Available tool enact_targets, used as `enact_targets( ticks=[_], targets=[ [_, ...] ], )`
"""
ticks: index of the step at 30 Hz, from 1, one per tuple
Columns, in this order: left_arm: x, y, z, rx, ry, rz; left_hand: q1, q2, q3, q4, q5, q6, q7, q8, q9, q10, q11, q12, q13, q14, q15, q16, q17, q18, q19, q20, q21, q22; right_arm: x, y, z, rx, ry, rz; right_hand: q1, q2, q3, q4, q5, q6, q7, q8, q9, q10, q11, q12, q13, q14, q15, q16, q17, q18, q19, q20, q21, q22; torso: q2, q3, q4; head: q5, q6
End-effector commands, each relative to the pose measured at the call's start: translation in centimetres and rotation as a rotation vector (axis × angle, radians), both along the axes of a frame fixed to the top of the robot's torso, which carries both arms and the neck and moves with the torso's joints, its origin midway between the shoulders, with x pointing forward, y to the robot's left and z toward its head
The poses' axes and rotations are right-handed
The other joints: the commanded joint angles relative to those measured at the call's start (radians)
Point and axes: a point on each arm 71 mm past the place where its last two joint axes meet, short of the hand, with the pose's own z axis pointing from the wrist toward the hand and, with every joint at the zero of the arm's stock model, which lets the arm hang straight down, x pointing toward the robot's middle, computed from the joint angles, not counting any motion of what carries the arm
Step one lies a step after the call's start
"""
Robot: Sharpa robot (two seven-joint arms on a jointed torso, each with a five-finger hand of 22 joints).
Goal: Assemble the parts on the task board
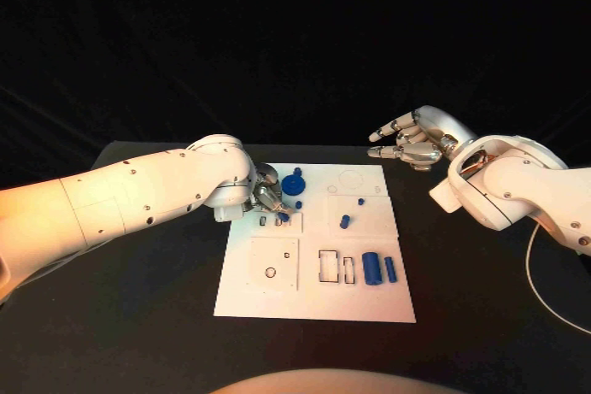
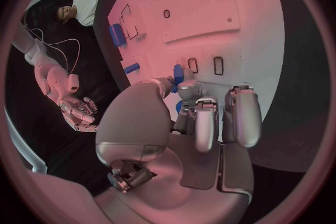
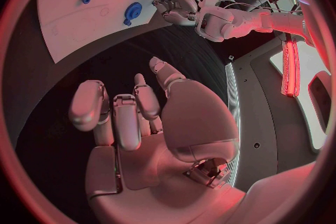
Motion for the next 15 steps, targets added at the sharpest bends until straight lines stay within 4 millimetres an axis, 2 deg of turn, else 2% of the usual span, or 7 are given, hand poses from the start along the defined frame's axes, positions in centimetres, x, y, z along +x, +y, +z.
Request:
enact_targets(
  ticks=[1,8,15],
  targets=[
    [-0.3,-0.2,0.0,-0.053,0.024,-0.003,-0.002,-0.015,0.187,-0.179,0.004,-0.007,0.001,0.005,0.003,-0.005,0.006,-0.008,-0.006,0.105,0.004,0.002,0.263,-0.012,-0.003,0.003,-0.006,-0.003,0.0,0.1,-0.1,-0.002,0.004,0.010,0.001,0.013,0.002,0.003,0.006,0.002,0.002,0.004,0.001,-0.003,-0.002,-0.003,-0.001,0.059,-0.003,-0.004,0.054,0.020,-0.007,0.001,-0.006,-0.002,0.000,-0.0002,0.0005,-0.002,-0.001],
    [-0.4,0.3,0.2,-0.113,-0.034,0.044,-0.011,-0.033,0.212,-0.207,0.019,-0.006,0.001,0.009,0.008,0.008,0.006,-0.002,0.001,0.105,0.004,0.002,0.263,-0.013,-0.001,0.003,-0.003,0.004,0.0,0.1,-0.1,0.000,0.006,0.011,0.000,0.015,0.002,0.004,0.006,0.002,0.002,0.005,0.001,-0.003,-0.002,-0.003,-0.001,0.059,-0.003,-0.005,0.053,0.020,-0.007,0.001,-0.006,-0.002,0.000,0.0005,0.0006,0.000,-0.002],
    [-1.1,1.2,0.1,-0.186,-0.120,0.105,-0.015,-0.040,0.220,-0.217,0.024,-0.002,0.000,0.011,0.010,0.024,0.005,0.014,0.018,0.105,0.003,0.002,0.263,-0.016,0.006,0.003,0.007,0.020,0.0,-0.1,-0.1,0.002,0.005,0.008,-0.003,0.017,0.002,0.007,0.007,0.003,0.002,0.005,0.002,-0.003,-0.002,-0.003,-0.001,0.059,-0.003,-0.005,0.053,0.020,-0.007,0.000,-0.006,-0.002,-0.001,0.0015,0.0035,0.002,-0.002]
  ],
)
